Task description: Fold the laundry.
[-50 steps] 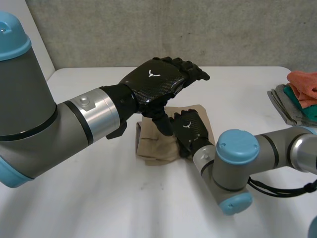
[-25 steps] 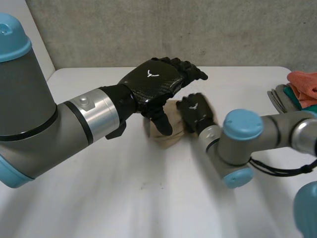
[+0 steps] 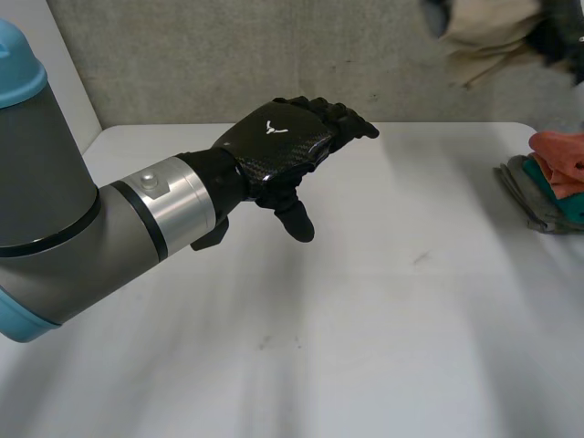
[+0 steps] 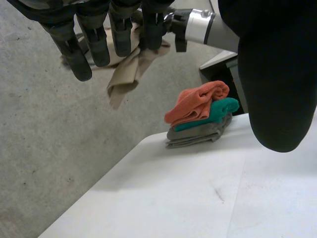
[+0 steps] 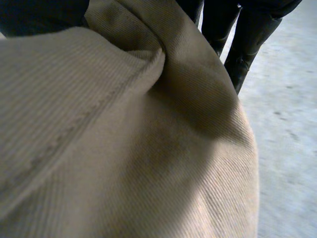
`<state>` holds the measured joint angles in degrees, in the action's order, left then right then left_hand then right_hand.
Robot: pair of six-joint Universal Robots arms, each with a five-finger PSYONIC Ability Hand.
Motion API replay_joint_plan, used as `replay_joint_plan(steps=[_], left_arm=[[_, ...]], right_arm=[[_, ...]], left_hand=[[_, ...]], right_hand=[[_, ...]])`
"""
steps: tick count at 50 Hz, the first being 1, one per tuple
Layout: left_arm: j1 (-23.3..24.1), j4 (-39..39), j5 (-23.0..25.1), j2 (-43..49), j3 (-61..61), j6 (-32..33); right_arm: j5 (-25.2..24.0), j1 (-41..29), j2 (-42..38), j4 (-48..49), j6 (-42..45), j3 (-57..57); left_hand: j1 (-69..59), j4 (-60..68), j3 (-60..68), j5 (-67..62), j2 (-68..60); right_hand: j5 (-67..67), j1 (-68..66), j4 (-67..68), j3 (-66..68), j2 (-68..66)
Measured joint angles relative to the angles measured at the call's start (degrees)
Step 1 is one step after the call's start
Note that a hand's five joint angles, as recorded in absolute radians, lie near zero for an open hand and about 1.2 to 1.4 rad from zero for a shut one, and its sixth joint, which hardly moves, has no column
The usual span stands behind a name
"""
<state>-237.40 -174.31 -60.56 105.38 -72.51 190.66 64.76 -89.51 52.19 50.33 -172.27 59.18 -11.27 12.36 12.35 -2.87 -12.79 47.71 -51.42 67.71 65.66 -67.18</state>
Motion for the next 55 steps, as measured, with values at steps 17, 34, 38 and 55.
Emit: replay_joint_plan(steps=[17, 34, 38, 55], left_arm=[[0.13, -0.55, 0.01, 0.21, -1.09, 0.06], [0.35, -1.59, -0.55, 0.96, -1.94, 0.06], [0.36, -1.58, -0.64, 1.13, -1.94, 0.06], [0.28, -1.56, -0.7, 1.28, -1.93, 0.06]], right_arm=[[-12.13, 19.21, -10.57, 6.27, -9.79, -3.72], [-25.33, 27.82, -19.84, 6.9, -9.38, -0.86], [-26.09, 27.98, -19.79, 6.89, -9.22, -0.61], [-31.61, 28.72, -15.87, 3.87, -8.98, 1.21]], left_hand=[[0.0, 0.0, 0.0, 0.0, 0.0], [0.0, 0.0, 0.0, 0.0, 0.0], [0.0, 0.0, 0.0, 0.0, 0.0], [0.0, 0.0, 0.0, 0.0, 0.0]], right_hand=[[0.0, -0.29, 0.59, 0.5, 0.0], [0.0, -0.29, 0.9, 0.71, 0.0], [0.0, -0.29, 0.9, 0.71, 0.0], [-40.35, 39.6, -54.15, -53.28, 54.27]])
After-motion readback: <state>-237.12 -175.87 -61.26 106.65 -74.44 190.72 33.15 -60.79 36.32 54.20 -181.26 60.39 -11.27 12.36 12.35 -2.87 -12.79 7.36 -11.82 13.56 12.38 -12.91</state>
